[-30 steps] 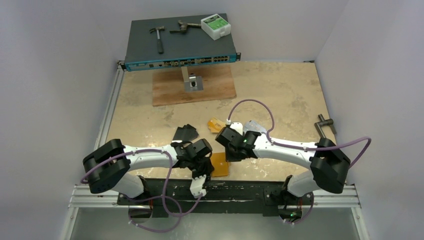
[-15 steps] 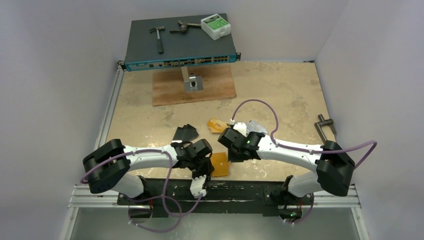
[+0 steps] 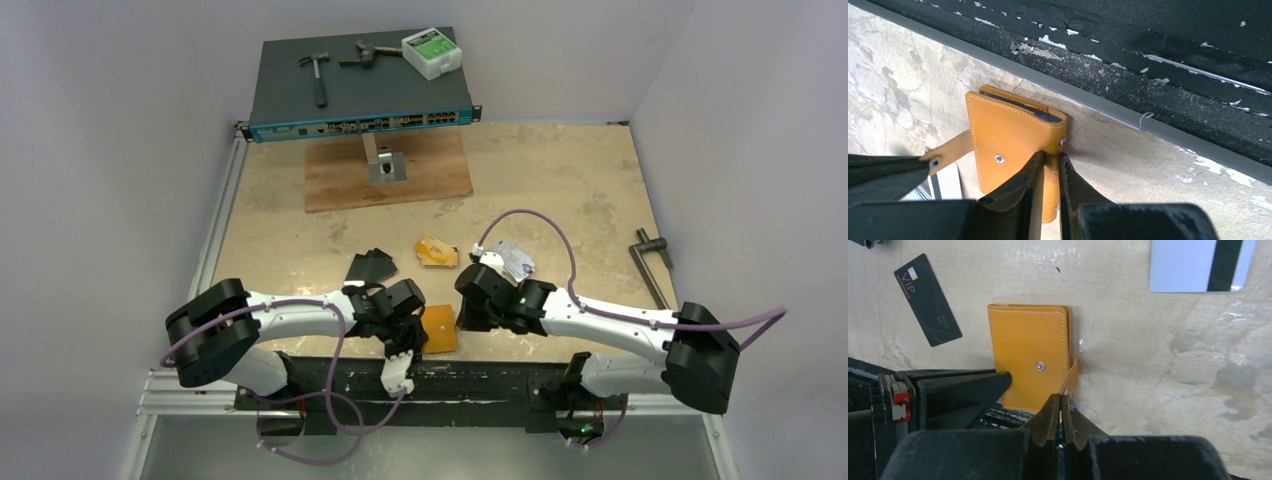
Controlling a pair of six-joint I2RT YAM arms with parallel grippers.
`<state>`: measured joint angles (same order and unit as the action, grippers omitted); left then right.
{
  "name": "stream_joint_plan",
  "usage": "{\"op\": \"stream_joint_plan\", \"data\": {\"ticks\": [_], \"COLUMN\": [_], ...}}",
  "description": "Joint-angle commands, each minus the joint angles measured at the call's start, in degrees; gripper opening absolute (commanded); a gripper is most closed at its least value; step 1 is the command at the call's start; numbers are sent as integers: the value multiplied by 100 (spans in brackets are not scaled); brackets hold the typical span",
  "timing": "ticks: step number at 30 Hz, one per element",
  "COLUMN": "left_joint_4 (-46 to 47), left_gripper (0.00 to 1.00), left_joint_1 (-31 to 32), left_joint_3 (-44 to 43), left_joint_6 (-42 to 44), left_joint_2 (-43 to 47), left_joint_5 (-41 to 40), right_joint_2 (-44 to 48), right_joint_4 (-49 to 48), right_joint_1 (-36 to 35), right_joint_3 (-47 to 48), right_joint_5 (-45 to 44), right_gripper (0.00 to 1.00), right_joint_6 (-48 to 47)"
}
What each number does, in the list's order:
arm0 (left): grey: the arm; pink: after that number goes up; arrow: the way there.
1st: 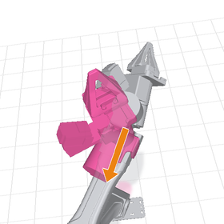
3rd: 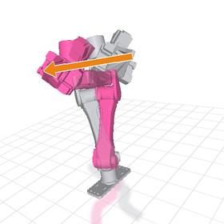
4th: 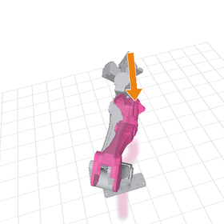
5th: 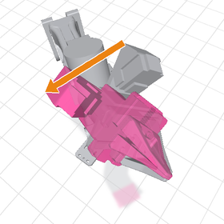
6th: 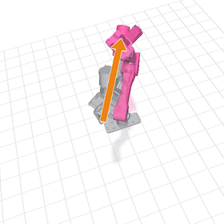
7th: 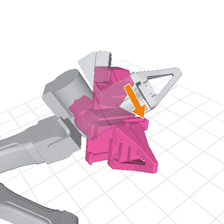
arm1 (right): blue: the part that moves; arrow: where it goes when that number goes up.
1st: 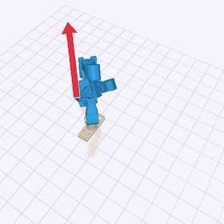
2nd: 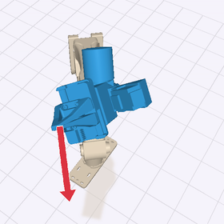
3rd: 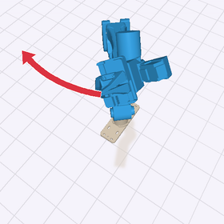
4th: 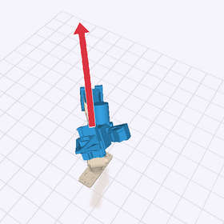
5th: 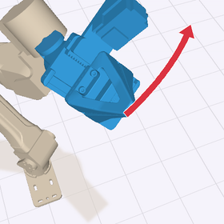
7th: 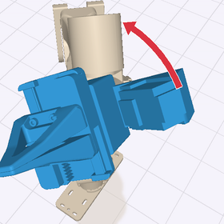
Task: Put the credit cards into the card holder
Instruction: Close the card holder at the corner of the board.
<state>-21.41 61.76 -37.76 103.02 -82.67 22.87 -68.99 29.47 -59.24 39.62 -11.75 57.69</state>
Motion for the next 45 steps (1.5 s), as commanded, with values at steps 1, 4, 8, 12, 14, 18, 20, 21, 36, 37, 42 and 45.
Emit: {"op": "stream_joint_plan", "data": {"ticks": [1,4,8,12,14,18,20,21,36,37,42,45], "left_joint_4": [-509,-505,-511,-487,-487,-486,-478,-474,-469,-465,-476,-478], "left_gripper": [8,8,8,8,8,8,8,8,8,8,8,8], "left_joint_1": [47,47,47,47,47,47,51,48,56,63,62,65], "left_joint_3": [92,110,128,128,121,137,146,146,129,128,145,154], "left_joint_6": [-175,-191,-196,-201,-203,-195,-198,-197,-211,-217,-219,-239], "left_joint_2": [30,47,66,70,74,76,80,84,82,83,87,101], "left_joint_5": [-29,-45,-55,-55,-55,-47,-48,-58,-72,-77,-90,-85], "right_joint_2": [-277,-458,-605,-649,-720,-885,-949,-986,-1247,-1272,-1337,-1406], "right_joint_4": [-583,-671,-702,-856,-882,-961,-982,-987,-1108,-1106,-1155,-1144], "right_joint_1": [-17,-17,-17,-17,-17,-17,-17,-17,-17,-17,-17,-16], "right_joint_3": [189,269,333,317,355,396,411,426,485,492,531,582], "right_joint_5": [310,361,334,368,423,595,656,693,821,832,830,838], "right_gripper": [0,0,0,0,0,0,0,0,0,0,0,0], "right_joint_6": [-138,-203,-226,-228,-259,-375,-421,-451,-557,-560,-598,-620]}}
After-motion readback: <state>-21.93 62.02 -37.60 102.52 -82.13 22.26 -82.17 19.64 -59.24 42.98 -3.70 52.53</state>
